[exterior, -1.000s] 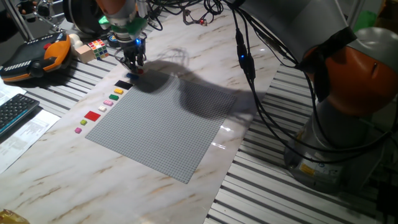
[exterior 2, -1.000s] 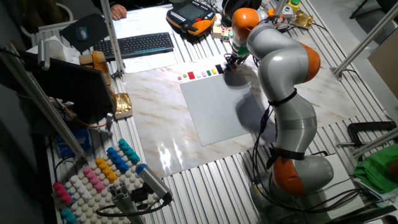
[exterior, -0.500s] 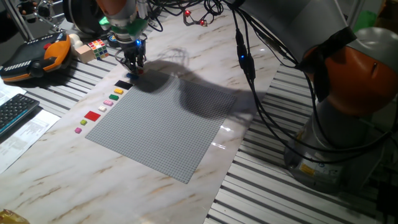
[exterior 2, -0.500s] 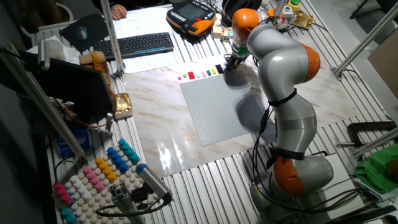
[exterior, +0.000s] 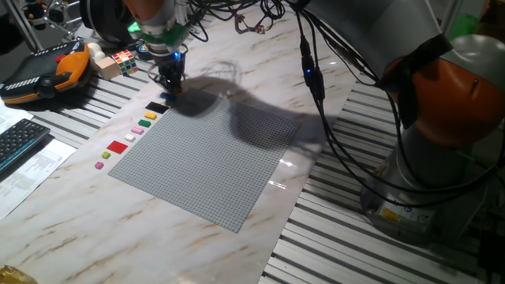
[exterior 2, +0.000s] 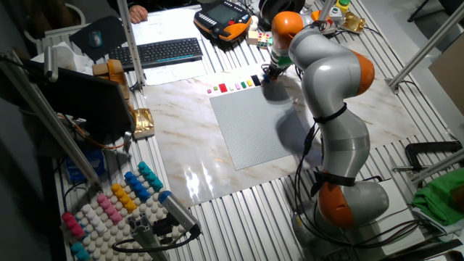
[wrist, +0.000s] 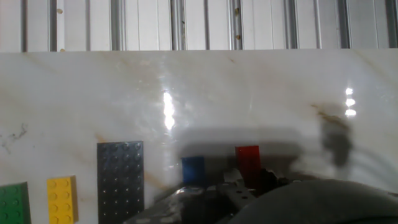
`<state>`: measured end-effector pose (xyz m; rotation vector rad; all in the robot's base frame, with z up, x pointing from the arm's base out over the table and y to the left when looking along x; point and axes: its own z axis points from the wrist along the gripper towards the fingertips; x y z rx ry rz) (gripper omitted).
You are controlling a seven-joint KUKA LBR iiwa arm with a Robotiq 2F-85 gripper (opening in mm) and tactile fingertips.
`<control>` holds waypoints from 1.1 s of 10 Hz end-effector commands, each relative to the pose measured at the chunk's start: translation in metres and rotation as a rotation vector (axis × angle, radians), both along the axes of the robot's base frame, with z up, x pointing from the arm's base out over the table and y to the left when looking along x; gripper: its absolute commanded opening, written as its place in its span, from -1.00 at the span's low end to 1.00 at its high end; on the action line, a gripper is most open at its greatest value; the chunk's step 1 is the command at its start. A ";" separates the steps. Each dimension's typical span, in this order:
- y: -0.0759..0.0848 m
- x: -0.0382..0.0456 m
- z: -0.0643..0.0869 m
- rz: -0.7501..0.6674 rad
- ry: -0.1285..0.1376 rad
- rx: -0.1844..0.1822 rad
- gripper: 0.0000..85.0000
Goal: Build with small Lego blocks
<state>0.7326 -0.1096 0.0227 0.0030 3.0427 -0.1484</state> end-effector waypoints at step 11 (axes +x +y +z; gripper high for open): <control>0.042 -0.0437 0.038 -0.098 0.053 0.016 -0.64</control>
